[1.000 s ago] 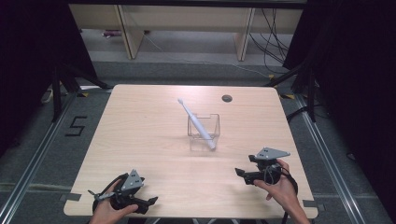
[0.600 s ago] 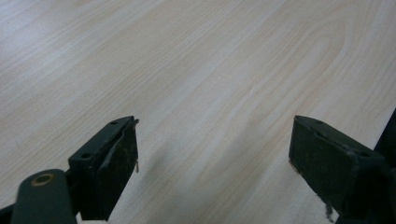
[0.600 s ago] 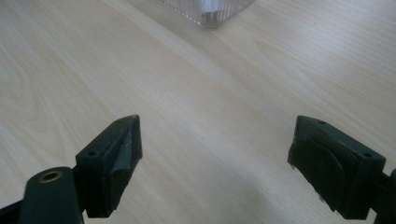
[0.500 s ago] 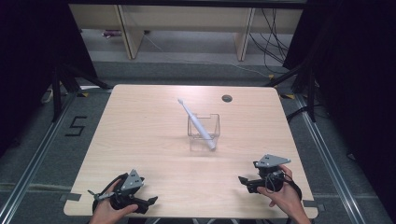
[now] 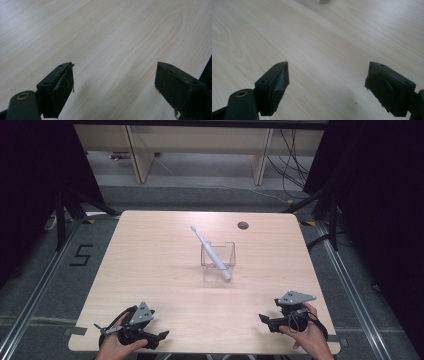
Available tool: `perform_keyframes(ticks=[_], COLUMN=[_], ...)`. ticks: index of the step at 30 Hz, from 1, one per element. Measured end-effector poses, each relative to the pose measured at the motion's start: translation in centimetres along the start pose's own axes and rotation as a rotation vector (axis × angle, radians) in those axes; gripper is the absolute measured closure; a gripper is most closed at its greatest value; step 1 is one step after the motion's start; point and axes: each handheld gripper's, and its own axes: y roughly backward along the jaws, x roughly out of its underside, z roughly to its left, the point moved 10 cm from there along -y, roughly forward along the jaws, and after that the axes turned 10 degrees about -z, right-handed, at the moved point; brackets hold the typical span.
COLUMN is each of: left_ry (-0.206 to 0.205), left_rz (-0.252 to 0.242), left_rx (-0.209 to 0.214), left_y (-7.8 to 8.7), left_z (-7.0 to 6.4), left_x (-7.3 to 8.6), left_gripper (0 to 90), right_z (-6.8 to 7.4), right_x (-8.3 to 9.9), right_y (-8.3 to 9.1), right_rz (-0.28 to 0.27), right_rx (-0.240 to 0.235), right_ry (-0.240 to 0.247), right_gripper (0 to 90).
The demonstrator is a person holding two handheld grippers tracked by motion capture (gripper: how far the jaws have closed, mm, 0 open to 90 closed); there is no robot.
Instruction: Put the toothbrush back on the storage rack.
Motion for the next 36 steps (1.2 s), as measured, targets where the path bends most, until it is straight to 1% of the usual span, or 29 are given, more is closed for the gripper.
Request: perform_keyframes(ticks=[1, 4, 5, 6, 7, 8, 9, 12, 13, 14, 15, 16, 17, 18, 19, 21, 22, 23, 24, 26, 27, 31, 32, 33, 34, 36], left_ry=[0.006, 0.003, 0.004, 0.006, 0.000, 0.000, 0.008, 0.010, -0.002, -0.002, -0.002, -0.004, 0.012, 0.003, 0.006, 0.003, 0.003, 0.003, 0.004, 0.001, 0.003, 0.004, 0.004, 0.004, 0.008, 0.001], left_rz=[0.000, 0.000, -0.002, -0.003, 0.001, 0.001, -0.003, -0.007, -0.002, -0.002, -0.001, 0.000, -0.006, 0.000, -0.003, -0.001, -0.004, -0.001, -0.001, 0.001, 0.000, -0.001, -0.001, -0.001, 0.000, 0.007], left_rx=[0.001, 0.004, 0.001, -0.001, -0.002, -0.002, -0.003, -0.001, 0.001, 0.001, 0.001, 0.002, 0.002, 0.006, 0.002, -0.001, 0.002, 0.001, 0.000, -0.001, -0.002, 0.001, 0.001, 0.001, 0.000, -0.001], left_y=[0.0, -0.2, -0.3, -0.3, -0.2, -0.2, -0.2, -0.2, -0.2, -0.2, -0.2, -0.2, -0.2, -0.2, -0.2, -0.2, -0.2, -0.3, -0.2, -0.2, -0.2, -0.3, -0.3, -0.3, -0.3, -0.2], left_z=[0.0, -0.1, 0.0, 0.0, 0.1, 0.1, 0.1, 0.0, 0.0, 0.0, 0.0, 0.1, 0.0, 0.0, 0.0, 0.1, 0.0, 0.0, 0.0, 0.1, 0.1, 0.0, 0.0, 0.0, 0.0, 0.1], left_x=[0.0, 0.1, 0.0, 0.0, 0.1, 0.1, 0.1, 0.0, 0.0, 0.0, 0.0, 0.1, 0.0, 0.1, 0.1, 0.1, 0.1, 0.1, 0.1, 0.1, 0.1, 0.1, 0.1, 0.1, 0.1, 0.1], left_gripper=[14.9, 15.0, 15.0, 15.0, 15.0, 15.0, 15.0, 15.0, 15.0, 15.0, 15.0, 15.0, 15.0, 15.0, 15.0, 15.0, 15.0, 15.0, 15.0, 15.0, 15.0, 15.0, 15.0, 15.0, 15.0, 15.0], right_z=[0.1, 0.1, -0.1, 0.0, -0.2, -0.2, 0.1, 0.1, 0.3, 0.3, 0.0, 0.0, 0.2, 0.1, -0.2, 0.1, 0.1, -0.1, -0.2, -0.2, -0.1, 0.0, 0.0, -0.3, -0.1, -0.2], right_x=[0.2, 0.5, 0.6, 0.7, 0.7, 0.7, 1.0, 1.2, 1.3, 1.3, 1.2, 1.3, 1.6, 1.7, 1.6, 1.8, 1.8, 1.8, 1.8, 1.8, 1.9, 2.0, 2.0, 1.9, 1.9, 2.0], right_y=[0.1, 0.3, 0.5, 0.6, 0.6, 0.6, 0.9, 0.9, 1.0, 1.0, 0.9, 1.0, 1.2, 1.1, 1.0, 1.1, 1.1, 1.2, 1.2, 1.2, 1.2, 1.2, 1.2, 1.2, 1.2, 1.1], right_rz=[0.013, 0.023, 0.019, 0.025, 0.013, 0.013, 0.034, 0.038, 0.039, 0.039, 0.020, 0.019, 0.043, 0.039, 0.027, 0.040, 0.040, 0.043, 0.041, 0.041, 0.045, 0.050, 0.050, 0.042, 0.051, 0.047], right_rx=[0.006, 0.001, 0.008, 0.011, 0.013, 0.013, 0.009, 0.011, 0.011, 0.011, 0.009, 0.009, 0.011, 0.008, 0.014, 0.019, 0.019, 0.020, 0.022, 0.022, 0.020, 0.016, 0.016, 0.019, 0.016, 0.019], right_ry=[-0.018, -0.018, -0.011, -0.031, -0.007, -0.007, -0.043, -0.041, -0.046, -0.046, -0.008, -0.004, -0.047, -0.036, -0.011, -0.056, -0.056, -0.033, -0.025, -0.025, -0.036, -0.049, -0.049, -0.026, -0.046, -0.038], right_gripper=[19.0, 19.0, 19.0, 19.0, 19.0, 19.0, 19.0, 19.0, 19.0, 19.0, 19.0, 19.1, 19.1, 19.1, 19.1, 19.1, 19.1, 19.0, 19.1, 19.1, 19.1, 19.2, 19.2, 19.2, 19.2, 19.2])
